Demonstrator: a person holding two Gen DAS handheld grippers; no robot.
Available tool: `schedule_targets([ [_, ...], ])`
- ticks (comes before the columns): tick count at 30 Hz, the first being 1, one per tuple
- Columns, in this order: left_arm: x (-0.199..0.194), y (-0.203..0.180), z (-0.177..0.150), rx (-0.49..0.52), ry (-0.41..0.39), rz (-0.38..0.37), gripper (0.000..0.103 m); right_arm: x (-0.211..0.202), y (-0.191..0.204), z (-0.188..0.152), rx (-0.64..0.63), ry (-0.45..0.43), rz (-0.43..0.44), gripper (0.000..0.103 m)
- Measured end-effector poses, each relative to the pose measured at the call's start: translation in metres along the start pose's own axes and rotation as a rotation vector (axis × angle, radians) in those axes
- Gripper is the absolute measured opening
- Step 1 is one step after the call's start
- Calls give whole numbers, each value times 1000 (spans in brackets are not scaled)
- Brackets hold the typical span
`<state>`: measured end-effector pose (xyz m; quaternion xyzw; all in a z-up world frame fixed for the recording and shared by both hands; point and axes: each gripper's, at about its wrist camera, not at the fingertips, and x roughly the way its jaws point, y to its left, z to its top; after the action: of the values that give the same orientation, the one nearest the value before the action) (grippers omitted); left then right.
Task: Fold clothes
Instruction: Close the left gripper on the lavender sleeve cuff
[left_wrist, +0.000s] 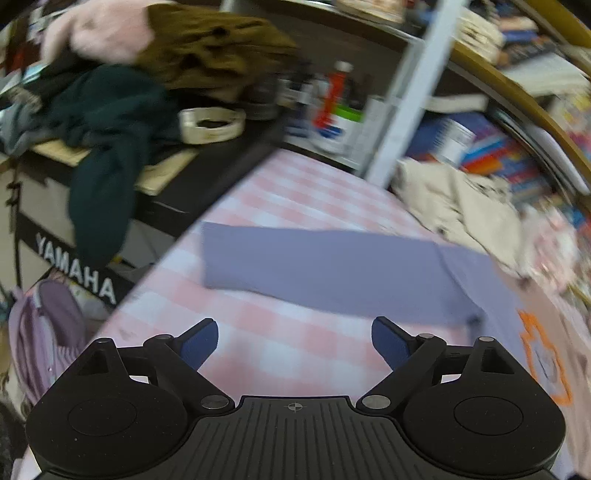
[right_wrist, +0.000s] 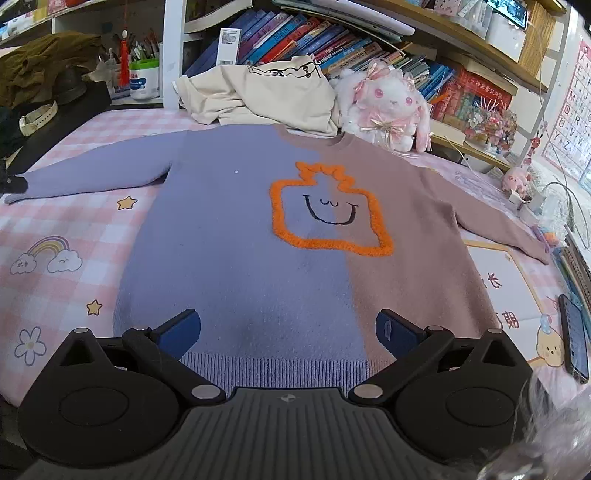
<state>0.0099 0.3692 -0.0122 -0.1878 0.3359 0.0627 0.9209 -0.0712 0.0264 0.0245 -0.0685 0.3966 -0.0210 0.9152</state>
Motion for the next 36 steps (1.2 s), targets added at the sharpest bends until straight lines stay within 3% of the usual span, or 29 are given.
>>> schedule_targets([
  [4,14,14,8,-54,-12,15,87,-1,0,0,-6,2,-15,102],
  [8,26,26,14,-145,-15,21,61,-2,-1,0,-12,5,-30,102],
  [14,41,36,21,-260,-24,15,59,-3,-3,-2,-9,15,-48,102],
  [18,49,35,22,-351,-18,-77,59,-4,-5,-4,-1,25,-56,102],
  [24,59,23,18,-401,22,-178,59,-4,-3,-5,-3,33,-50,102],
  [32,61,41,27,-475,-29,-116,59,-6,-5,-9,10,36,-55,102],
  [36,61,54,29,-507,-34,-95,42,-5,-10,-10,30,45,-64,102],
])
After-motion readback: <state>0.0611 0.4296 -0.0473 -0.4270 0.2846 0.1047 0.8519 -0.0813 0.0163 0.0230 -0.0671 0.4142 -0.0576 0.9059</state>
